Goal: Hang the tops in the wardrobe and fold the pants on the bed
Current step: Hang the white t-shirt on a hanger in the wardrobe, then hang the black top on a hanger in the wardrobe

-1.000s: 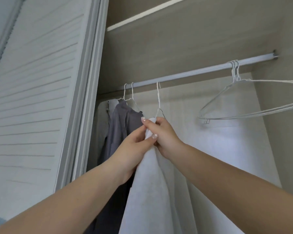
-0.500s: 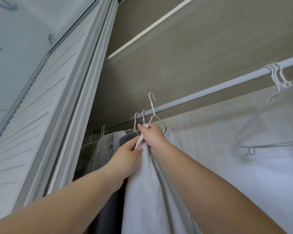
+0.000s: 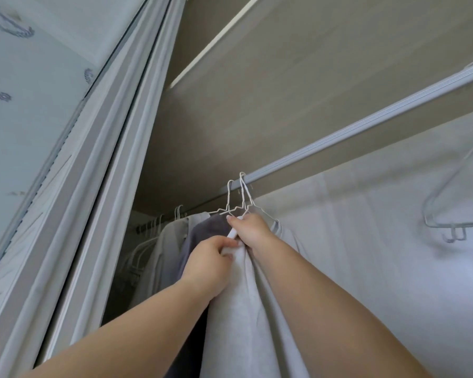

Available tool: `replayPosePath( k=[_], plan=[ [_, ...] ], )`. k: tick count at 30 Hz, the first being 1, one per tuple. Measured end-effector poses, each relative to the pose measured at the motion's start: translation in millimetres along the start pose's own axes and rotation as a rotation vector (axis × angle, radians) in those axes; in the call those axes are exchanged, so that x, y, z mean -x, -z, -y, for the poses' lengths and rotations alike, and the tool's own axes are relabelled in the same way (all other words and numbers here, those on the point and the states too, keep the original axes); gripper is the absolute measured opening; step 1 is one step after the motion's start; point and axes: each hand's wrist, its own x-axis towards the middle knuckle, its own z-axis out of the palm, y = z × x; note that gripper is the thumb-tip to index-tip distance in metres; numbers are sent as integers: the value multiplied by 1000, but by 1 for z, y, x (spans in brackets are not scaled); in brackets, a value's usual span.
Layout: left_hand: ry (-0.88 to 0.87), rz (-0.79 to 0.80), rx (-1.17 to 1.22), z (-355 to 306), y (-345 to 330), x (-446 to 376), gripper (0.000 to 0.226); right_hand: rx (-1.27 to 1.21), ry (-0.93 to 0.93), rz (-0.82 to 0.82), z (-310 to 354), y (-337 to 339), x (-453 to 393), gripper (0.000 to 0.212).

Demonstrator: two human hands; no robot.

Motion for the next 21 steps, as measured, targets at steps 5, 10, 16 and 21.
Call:
replayPosePath(
  k=[5, 10, 16, 21],
  plan=[
    [23, -61, -1, 17, 9, 16, 36, -37, 92, -11, -16, -7, 12, 31],
    [31, -95, 38, 21, 21, 36, 35, 25, 253, -89, -9, -7, 41, 50],
    [59, -118, 187, 3, 51, 72, 37, -142, 480, -104, 13, -12, 94, 38],
    [114, 5, 380, -24, 94, 136, 31, -291, 553, 9, 41, -20, 147, 38]
  ],
)
